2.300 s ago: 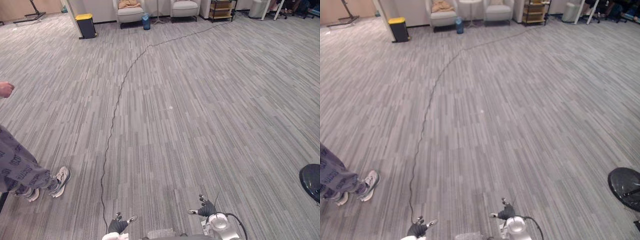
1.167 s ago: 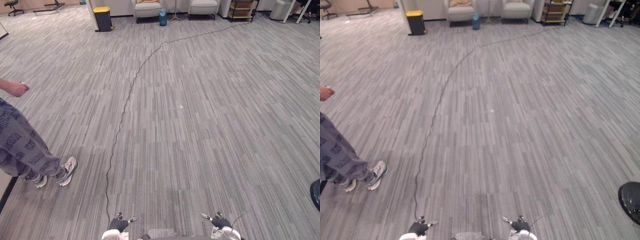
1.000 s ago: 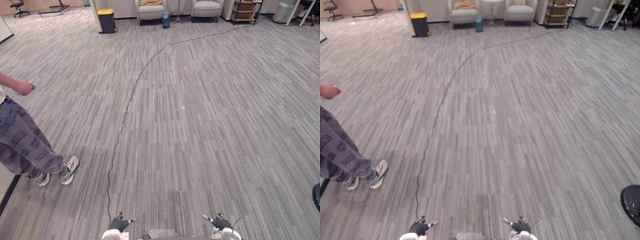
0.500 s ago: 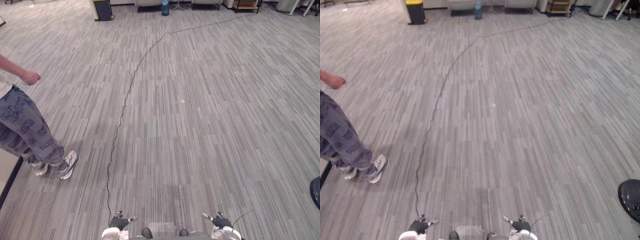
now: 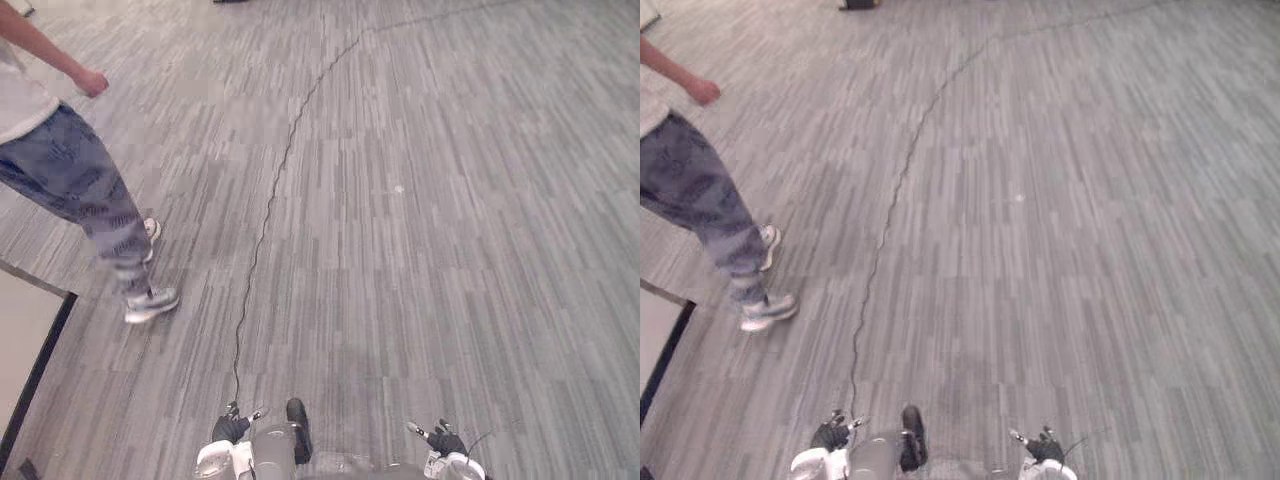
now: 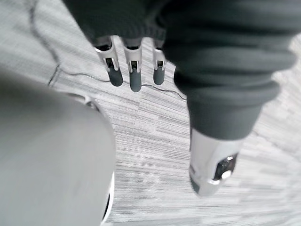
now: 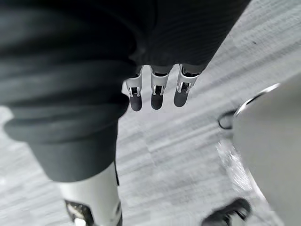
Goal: Pick up cushions and gather them together orderly.
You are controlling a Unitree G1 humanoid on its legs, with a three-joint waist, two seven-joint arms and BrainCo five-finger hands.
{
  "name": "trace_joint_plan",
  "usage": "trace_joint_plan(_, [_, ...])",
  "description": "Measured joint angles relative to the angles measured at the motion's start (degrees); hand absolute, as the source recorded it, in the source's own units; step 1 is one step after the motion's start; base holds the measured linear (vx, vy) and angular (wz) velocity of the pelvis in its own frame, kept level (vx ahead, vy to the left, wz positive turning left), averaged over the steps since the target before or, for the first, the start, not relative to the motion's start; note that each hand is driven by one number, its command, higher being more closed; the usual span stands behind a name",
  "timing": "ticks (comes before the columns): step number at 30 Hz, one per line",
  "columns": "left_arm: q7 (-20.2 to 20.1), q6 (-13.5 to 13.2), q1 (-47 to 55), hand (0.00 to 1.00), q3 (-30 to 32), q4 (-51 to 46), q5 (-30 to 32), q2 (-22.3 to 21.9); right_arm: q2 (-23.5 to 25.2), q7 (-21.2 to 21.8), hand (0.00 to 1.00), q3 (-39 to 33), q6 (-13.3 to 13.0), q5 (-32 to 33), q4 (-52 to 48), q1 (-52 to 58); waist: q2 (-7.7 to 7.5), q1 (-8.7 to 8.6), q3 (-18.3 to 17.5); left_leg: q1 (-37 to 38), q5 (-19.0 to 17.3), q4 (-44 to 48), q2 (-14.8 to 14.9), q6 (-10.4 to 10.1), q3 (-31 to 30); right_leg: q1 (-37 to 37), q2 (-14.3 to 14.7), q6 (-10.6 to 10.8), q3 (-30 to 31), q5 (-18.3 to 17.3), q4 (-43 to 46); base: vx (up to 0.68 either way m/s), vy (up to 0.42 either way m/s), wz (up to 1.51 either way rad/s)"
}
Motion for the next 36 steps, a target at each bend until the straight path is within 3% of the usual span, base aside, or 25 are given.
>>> trace_joint_plan(2, [0.0,0.1,0.0,0.0,-0.3,0.5,0.0,0.4,0.5,0.1,0.0,-0.1,0.0,-0.2,-0.2,0.4,-0.85,0.02,-0.5,3.1,-4.2,0.6,-1.0,0.2,0.4,-2.9,-0.3,0.4,3.2,0.2,11.3,0.5,0.296,-0.13])
trace_joint_plan(3, [0.0,0.1,0.0,0.0,-1.4,0.7,0.0,1.0,0.6,0.4,0.0,0.0,-0.1,-0.2,-0.2,0.3,-1.73,-0.1,-0.2,7.0,-6.0,-1.3,-2.2,0.5,1.2,-8.6,-1.2,3.8,4.6,2.8,25.9,0.41,0.218,-0.17])
trace_joint_plan(4, [0.0,0.1,0.0,0.0,-1.8,0.8,0.0,1.3,0.6,0.5,0.0,0.1,-0.1,-0.2,-0.3,0.3,-1.97,-0.12,-0.1,8.4,-6.5,-2.0,-2.6,0.6,1.2,-10.3,-1.5,4.8,4.7,4.5,30.2,0.49,0.234,-0.14])
trace_joint_plan(5, [0.1,0.3,-0.1,0.0,-3.1,1.3,0.0,1.9,0.6,0.8,0.0,0.1,-0.2,-0.1,-0.3,0.4,-1.83,-0.39,0.4,13.3,-7.9,-4.3,-3.8,0.6,0.9,-15.6,-1.8,4.8,4.3,4.1,43.8,0.33,0.13,-0.08])
trace_joint_plan(7, [0.3,0.4,0.0,0.0,-4.7,1.6,0.0,1.8,-0.2,0.8,0.0,0.2,-0.8,-0.2,-0.7,0.1,-0.96,-1.3,0.7,20.0,-8.7,-8.2,-4.0,0.4,0.4,-20.2,-0.7,1.7,0.1,0.3,51.4,0.45,0.129,0.05])
trace_joint_plan(8, [0.2,0.3,-0.8,0.0,-5.7,2.4,-0.1,1.7,-0.8,0.8,0.0,0.5,-1.2,-0.2,-1.8,-0.1,-0.06,-2.0,1.3,25.0,-8.7,-11.3,-3.3,0.4,-0.5,-23.3,1.1,-1.1,-4.7,-3.5,50.2,0.48,0.093,0.22])
trace_joint_plan(10, [0.2,0.3,-2.1,0.0,-5.7,3.2,-0.1,1.3,-1.2,1.0,0.0,0.7,-1.5,-0.2,-2.5,-1.0,1.06,-3.05,2.0,28.0,-8.7,-12.9,-1.7,0.4,-0.9,-28.2,4.0,-3.5,-10.0,-5.5,42.0,0.56,0.017,0.43])
trace_joint_plan(12, [0.2,0.3,-3.3,0.0,-5.7,3.3,-0.1,1.1,-1.3,1.1,0.0,0.6,-1.9,-0.2,-2.8,-2.1,1.64,-3.91,2.4,30.2,-8.7,-13.9,-0.7,0.4,-1.9,-32.4,6.4,-3.8,-11.5,-3.0,29.5,0.63,-0.051,0.49])
trace_joint_plan(14, [0.1,0.2,-3.1,0.0,-5.7,3.3,0.1,1.0,-1.6,1.1,0.0,0.7,-1.7,-0.2,-2.3,-2.1,0.95,-4.26,2.3,35.1,-9.4,-16.3,-1.6,-1.1,-3.3,-33.2,8.5,-4.7,-10.9,11.1,6.4,0.61,-0.112,0.57])
trace_joint_plan(15, [0.1,0.2,-3.0,0.0,-5.7,3.4,0.1,0.9,-1.7,1.1,0.0,0.6,-1.6,-0.2,-2.3,-2.0,0.83,-4.4,2.4,36.0,-9.8,-16.3,-1.7,-1.9,-3.9,-33.1,8.6,-6.7,-10.5,15.3,6.0,0.54,-0.106,0.42])
trace_joint_plan(16, [0.1,0.3,-3.4,0.0,-5.4,4.6,0.1,-0.3,-2.6,1.2,0.0,0.1,-1.6,-0.2,-2.3,-2.5,2.23,-4.79,2.6,38.0,-10.5,-16.4,-0.2,-3.1,-5.1,-33.3,9.6,-9.1,-10.4,18.1,9.6,0.53,-0.115,0.04])
trace_joint_plan(17, [-0.1,0.4,-3.4,0.0,-4.5,5.6,0.8,-1.2,-3.6,1.2,0.0,0.1,-1.6,-0.6,-2.4,-3.4,4.72,-4.55,2.7,38.1,-8.7,-15.2,1.8,-6.2,-5.0,-34.1,10.7,-9.5,-11.1,14.2,13.6,0.65,-0.18,-0.05])
trace_joint_plan(19, [0.1,0.4,-3.4,0.0,-2.2,5.3,1.2,-2.6,-3.3,1.6,0.0,-1.3,-1.4,-0.8,-2.8,-3.6,5.51,-4.59,3.2,34.4,-3.3,-2.1,3.7,-10.7,-5.1,-32.4,12.2,-10.3,-10.6,8.2,17.3,0.69,-0.255,-0.3])
trace_joint_plan(21, [0.1,0.5,-2.8,0.0,0.3,4.4,1.2,-3.7,-2.9,1.6,0.0,-0.8,-0.9,-0.7,-3.3,-3.0,5.9,-4.2,3.5,27.3,3.8,17.7,7.3,-10.9,-5.6,-27.1,13.7,-10.9,-8.9,5.7,15.3,0.61,-0.161,-0.43])
trace_joint_plan(22, [0.0,0.5,-2.5,0.0,1.6,2.5,1.2,-4.6,-2.2,1.5,0.0,0.6,-0.3,-0.7,-4.7,-1.8,5.52,-3.68,4.4,22.0,1.0,32.2,10.7,-9.7,-4.5,-20.7,15.4,-12.0,-7.9,4.3,12.3,0.58,-0.101,-0.43])
trace_joint_plan(23, [0.1,0.4,-2.3,0.0,2.1,1.7,1.1,-4.9,-1.7,1.5,0.0,0.9,-0.4,-0.7,-5.0,-1.4,5.18,-3.24,4.6,20.4,-0.4,35.4,11.4,-9.2,-4.0,-18.4,15.7,-12.4,-7.3,3.6,11.3,0.65,-0.12,-0.58])
trace_joint_plan(24, [0.0,0.1,-1.5,0.0,2.3,-1.5,1.0,-5.1,-1.0,1.4,0.0,1.0,-0.3,-0.3,-5.5,-0.8,3.3,-2.37,4.4,14.5,-4.1,38.4,12.2,-7.2,-1.4,-11.9,15.7,-12.8,-5.0,2.1,7.7,0.52,-0.092,-0.45])
trace_joint_plan(26, [0.0,-0.1,-1.4,0.0,2.3,-2.8,0.5,-5.2,-0.7,1.4,0.0,1.0,-0.3,-0.1,-5.1,-0.7,2.7,-1.12,4.2,9.4,-7.2,32.7,11.8,-5.3,1.3,-6.8,15.4,-12.0,-1.8,2.2,4.0,0.49,-0.042,-0.73])
trace_joint_plan(28, [0.0,-0.3,-1.4,0.0,2.3,-3.8,0.0,-5.4,-0.6,1.4,0.0,0.3,-0.2,-0.1,-4.5,-1.3,2.52,0.16,4.3,4.8,-7.5,14.8,8.0,-5.0,0.9,-1.9,14.1,-10.8,2.6,1.5,0.7,0.57,0.088,-0.9])
trace_joint_plan(29, [0.0,-0.3,-1.4,0.0,2.3,-3.9,0.0,-5.4,-0.6,1.4,0.0,0.3,-0.2,-0.1,-4.5,-1.3,2.51,0.18,4.3,4.8,-7.5,14.6,7.9,-5.0,0.9,-1.9,14.1,-10.8,2.6,1.5,0.7,0.65,0.167,-0.95])
trace_joint_plan(30, [0.0,-0.7,-1.3,0.0,2.1,-3.7,0.0,-5.4,-1.0,1.4,0.0,0.2,-0.3,-0.1,-3.3,-1.6,3.07,0.27,4.1,2.7,-3.3,-2.6,4.9,-6.9,-2.5,1.4,12.6,-9.8,5.9,0.8,-2.4,0.41,0.154,-0.76])
trace_joint_plan(31, [0.0,-1.0,-1.2,0.0,1.7,-3.5,0.0,-5.5,-1.3,1.4,0.0,0.2,-0.4,-0.1,-2.3,-1.8,3.86,0.35,3.6,0.8,-2.1,-6.4,4.8,-8.4,-4.3,2.3,12.6,-9.3,7.3,0.2,-3.7,0.61,0.33,-1.11])
trace_joint_plan(33, [-0.1,-1.2,-1.1,0.0,1.1,-3.2,-0.1,-5.3,-1.9,1.1,0.0,0.2,-0.3,-0.1,-1.1,-1.5,5.2,0.57,3.0,-2.6,0.2,-8.6,5.5,-8.6,-7.3,5.6,12.3,-8.4,10.4,-3.3,-4.7,0.53,0.356,-0.83])
trace_joint_plan(34, [-0.2,-1.2,-1.0,0.0,1.1,-3.1,-0.1,-4.7,-1.5,1.0,0.0,0.2,-0.3,-0.1,-0.9,-0.9,4.08,0.89,2.4,-2.0,4.3,-6.7,4.8,-8.0,-7.5,6.7,10.8,-8.3,11.9,-5.4,-3.5,0.64,0.38,-0.9])
trace_joint_plan(36, [-0.2,-1.2,-0.1,0.0,1.1,-2.7,-0.2,-3.5,-0.5,1.2,0.0,0.5,-0.4,-0.2,-0.3,0.1,1.59,0.93,-0.4,-1.1,5.7,-4.9,2.6,-6.5,-6.6,3.4,8.5,-7.9,14.9,-6.5,4.5,0.59,0.322,-0.89])
